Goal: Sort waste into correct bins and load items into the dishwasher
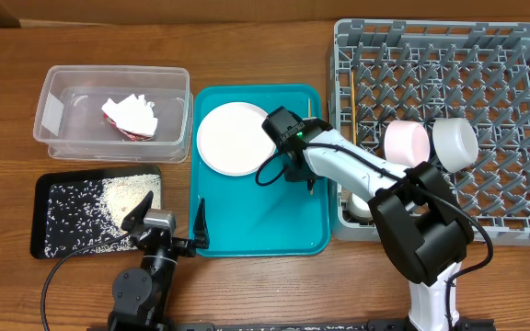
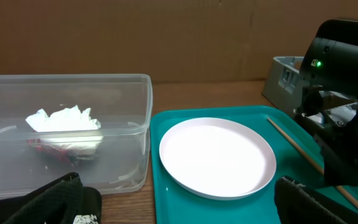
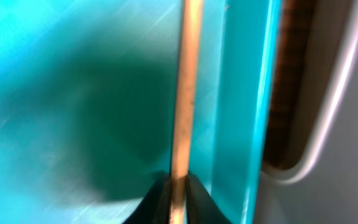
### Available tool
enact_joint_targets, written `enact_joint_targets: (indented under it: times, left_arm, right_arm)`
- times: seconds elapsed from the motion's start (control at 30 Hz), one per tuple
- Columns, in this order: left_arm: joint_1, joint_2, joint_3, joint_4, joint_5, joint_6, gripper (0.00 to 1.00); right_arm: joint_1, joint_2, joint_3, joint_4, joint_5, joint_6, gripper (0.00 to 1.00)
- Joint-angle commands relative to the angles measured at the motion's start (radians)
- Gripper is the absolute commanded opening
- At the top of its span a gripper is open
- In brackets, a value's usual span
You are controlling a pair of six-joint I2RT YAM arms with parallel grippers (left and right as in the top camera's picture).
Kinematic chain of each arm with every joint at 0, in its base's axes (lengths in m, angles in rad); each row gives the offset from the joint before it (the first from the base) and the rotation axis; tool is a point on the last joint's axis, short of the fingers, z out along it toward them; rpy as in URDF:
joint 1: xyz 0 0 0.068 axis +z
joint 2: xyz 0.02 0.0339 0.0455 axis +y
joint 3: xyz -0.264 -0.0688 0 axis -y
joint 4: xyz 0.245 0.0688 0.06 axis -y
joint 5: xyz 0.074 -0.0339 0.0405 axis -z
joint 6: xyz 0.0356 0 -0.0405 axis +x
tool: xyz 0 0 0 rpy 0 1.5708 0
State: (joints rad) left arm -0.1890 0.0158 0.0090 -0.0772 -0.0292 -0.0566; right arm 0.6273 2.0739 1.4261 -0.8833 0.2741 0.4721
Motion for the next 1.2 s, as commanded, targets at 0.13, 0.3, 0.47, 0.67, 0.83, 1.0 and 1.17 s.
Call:
enact_joint_targets:
  times: [0.13, 0.3, 0.47, 0.67, 0.83, 1.0, 1.17]
  left_arm:
    - [0.006, -0.011, -0.004, 0.003, 0.008, -0.018, 1.0]
    - [0.006, -0.011, -0.004, 0.003, 0.008, -0.018, 1.0]
    - [0.006, -0.011, -0.004, 0.003, 0.008, -0.018, 1.0]
    - [0.006, -0.011, -0.004, 0.003, 0.008, -0.018, 1.0]
    - [0.006, -0.011, -0.004, 0.003, 0.008, -0.018, 1.0]
    - [0.006, -0.011, -0.004, 0.003, 0.008, -0.018, 1.0]
    - [0.006, -0.011, -0.004, 0.003, 0.008, -0.018, 1.0]
  right_arm:
    - [0.002, -0.084, 0.06, -0.074, -0.087, 0.004, 0.04]
    - [-0.013, -0.246, 0.091, -0.075, 0.0, 0.003, 0.04]
    - [-0.077, -0.354, 0.093, -0.069, 0.146, -0.01, 0.04]
    - [-0.181, -0.331, 0.056, -0.057, 0.149, -0.088, 0.04]
    - [-0.206, -0.279, 0.034, -0.064, 0.107, -0.145, 0.04]
    - [-0.188, -0.293, 0.066, -0.09, 0.103, -0.173, 0.38]
    - [-0.122, -0.344, 0.103, -0.065, -0.172, -0.157, 0.59]
